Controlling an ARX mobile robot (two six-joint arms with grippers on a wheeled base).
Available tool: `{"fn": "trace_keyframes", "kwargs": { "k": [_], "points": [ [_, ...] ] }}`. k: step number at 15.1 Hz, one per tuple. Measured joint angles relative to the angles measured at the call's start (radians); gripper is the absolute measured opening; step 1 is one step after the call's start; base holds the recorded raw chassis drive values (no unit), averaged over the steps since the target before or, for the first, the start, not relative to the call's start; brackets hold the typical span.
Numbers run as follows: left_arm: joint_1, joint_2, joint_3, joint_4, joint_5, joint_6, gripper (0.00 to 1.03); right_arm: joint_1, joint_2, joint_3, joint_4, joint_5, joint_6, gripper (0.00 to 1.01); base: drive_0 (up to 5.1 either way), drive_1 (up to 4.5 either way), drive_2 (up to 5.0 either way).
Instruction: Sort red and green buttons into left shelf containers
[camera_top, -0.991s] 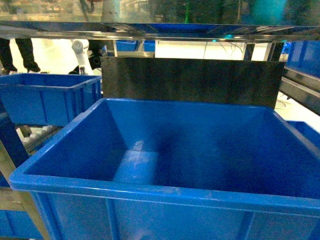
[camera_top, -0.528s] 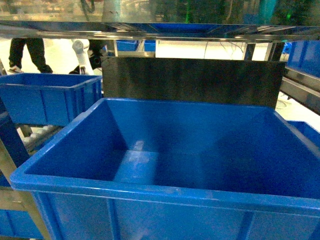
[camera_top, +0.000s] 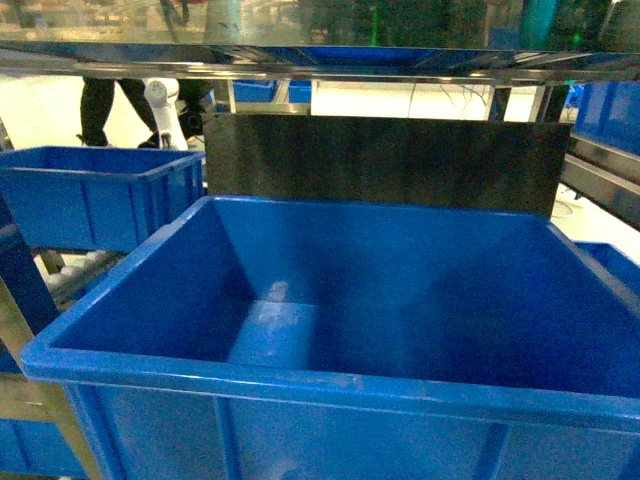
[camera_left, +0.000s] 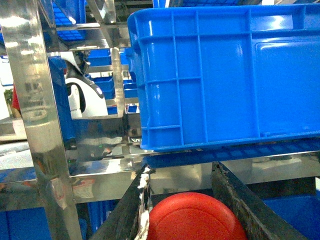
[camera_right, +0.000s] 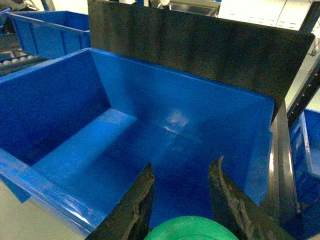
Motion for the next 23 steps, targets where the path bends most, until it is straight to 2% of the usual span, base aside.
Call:
{"fn": "trace_keyframes", "kwargs": {
  "k": [1, 2, 5, 6, 7, 10, 12, 15, 19, 20, 23],
  "points": [
    [0.0, 0.0, 0.0, 0.0, 0.0, 0.0, 0.31, 0.001, 0.001, 0.0, 0.002, 0.0, 0.0, 0.29, 0.0, 0.0, 0.0],
    [0.0, 0.0, 0.0, 0.0, 0.0, 0.0, 0.31, 0.023, 0.028, 0.001, 0.059, 0.012, 0.002, 0.29, 0.0, 0.0, 0.0],
    [0.0, 0.0, 0.0, -0.001, 0.0, 0.0, 0.31, 0.17, 0.139, 0.062, 0.097, 0.072, 0.048, 0.29, 0.0, 0.0, 0.0],
    [0.0, 0.0, 0.0, 0.0, 0.0, 0.0, 0.31, 0.206, 0.166, 0.09, 0.144, 0.097, 0.055, 0.29, 0.0, 0.0, 0.0],
    [0.0, 0.0, 0.0, 0.0, 0.0, 0.0, 0.31, 0.217, 0.202, 0.117, 0.168, 0.112, 0.057, 0.29, 0.0, 0.0, 0.0],
    [0.0, 0.0, 0.0, 0.0, 0.0, 0.0, 0.31, 0.2, 0.368, 0.158, 0.224, 0.149, 0.051, 0.29, 0.0, 0.0, 0.0],
    [0.0, 0.0, 0.0, -0.001, 0.0, 0.0, 0.31, 0.188, 0.428, 0.19, 0.209, 0.146, 0.051, 0.29, 0.0, 0.0, 0.0],
    [0.0, 0.0, 0.0, 0.0, 0.0, 0.0, 0.31, 0.196, 0.491, 0.217, 0.243, 0.15, 0.05, 0.29, 0.0, 0.0, 0.0],
    [0.0, 0.0, 0.0, 0.0, 0.0, 0.0, 0.31, 0.183, 0.647, 0.27, 0.267, 0.167, 0.011, 0.29, 0.0, 0.0, 0.0],
    [0.0, 0.0, 0.0, 0.0, 0.0, 0.0, 0.31, 0.167, 0.672, 0.279, 0.294, 0.162, 0.005, 0.29, 0.0, 0.0, 0.0],
    [0.0, 0.0, 0.0, -0.001, 0.0, 0.0, 0.31, 0.154, 0.691, 0.298, 0.276, 0.164, 0.002, 0.29, 0.0, 0.0, 0.0]
  ]
}}
